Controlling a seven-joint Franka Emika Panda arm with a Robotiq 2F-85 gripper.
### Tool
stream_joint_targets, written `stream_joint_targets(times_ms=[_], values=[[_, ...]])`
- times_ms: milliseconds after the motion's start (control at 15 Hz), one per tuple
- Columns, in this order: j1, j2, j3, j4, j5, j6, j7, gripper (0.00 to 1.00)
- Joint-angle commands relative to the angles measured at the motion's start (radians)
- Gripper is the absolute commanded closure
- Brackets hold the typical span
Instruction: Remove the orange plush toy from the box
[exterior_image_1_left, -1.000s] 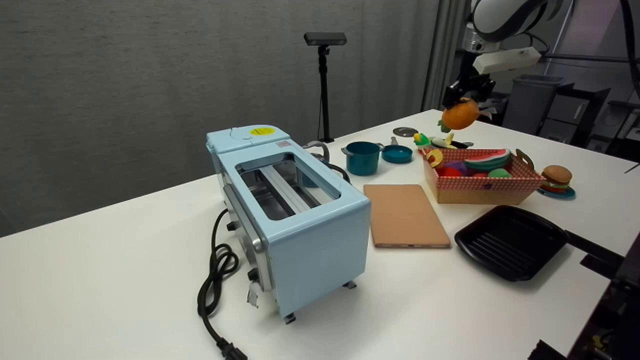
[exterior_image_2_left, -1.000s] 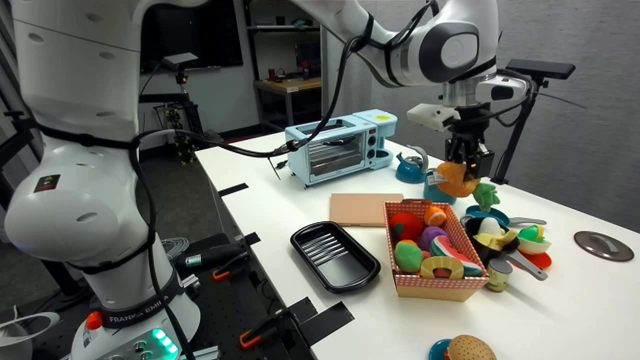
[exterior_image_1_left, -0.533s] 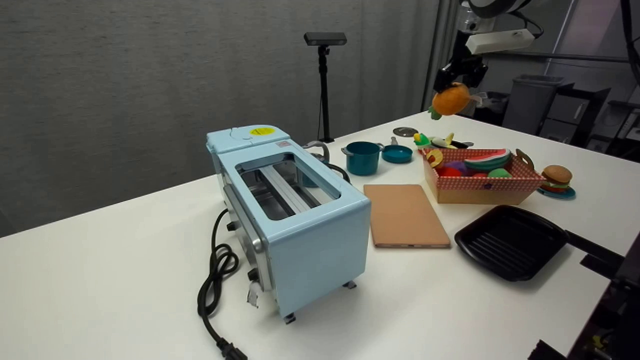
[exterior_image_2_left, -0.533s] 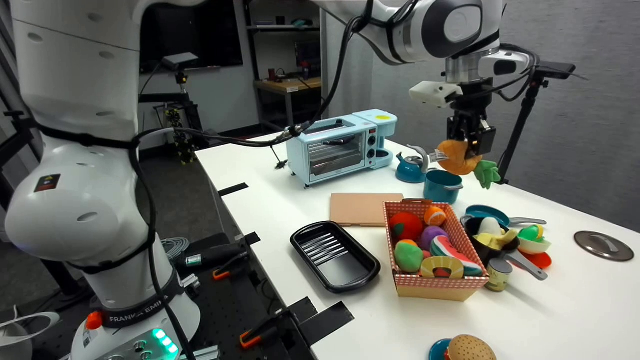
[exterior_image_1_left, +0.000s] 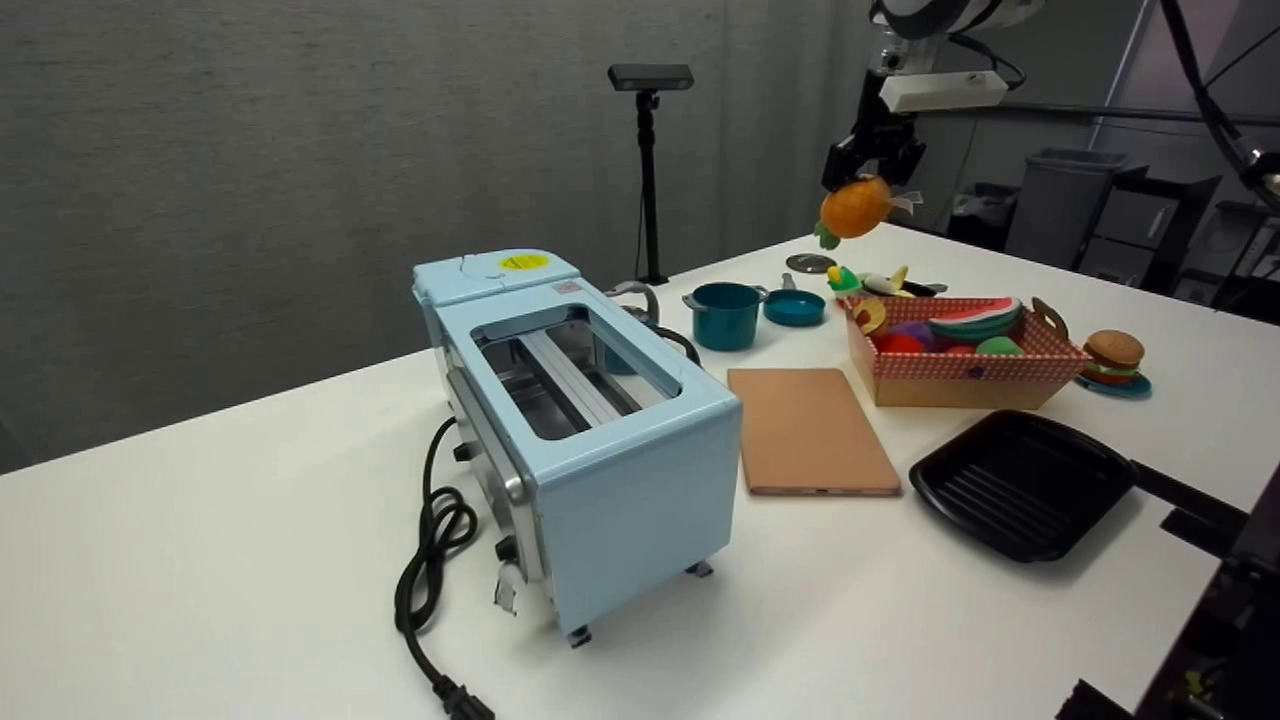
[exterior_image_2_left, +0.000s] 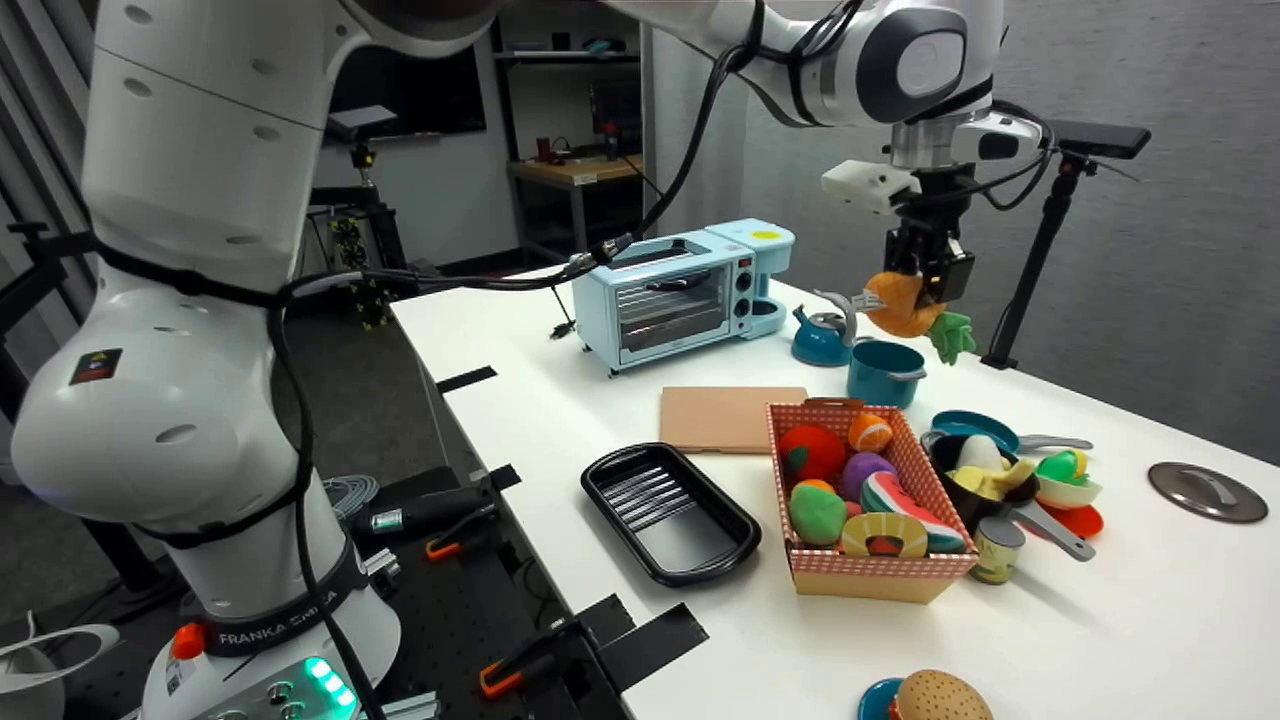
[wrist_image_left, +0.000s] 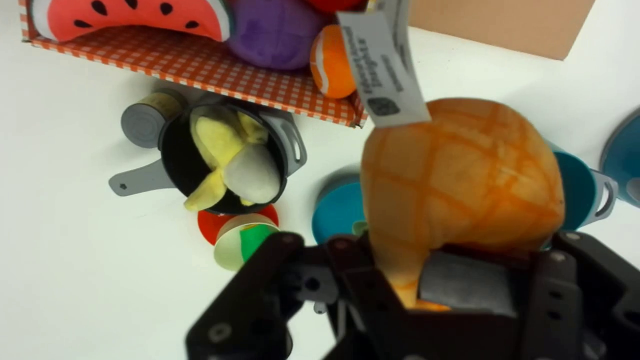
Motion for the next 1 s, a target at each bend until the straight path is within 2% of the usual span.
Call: stream_joint_targets(times_ms=[0, 400, 933], values=[[-0.002, 0.115, 0.008, 0.156, 0.046, -0.073, 0.004, 1.0], [0.01, 0.24, 0.028, 0.29, 0.055, -0.121, 0.002, 1.0], [0.049, 0.322, 0.059, 0.444, 0.053, -0.127, 0.013, 1.0]])
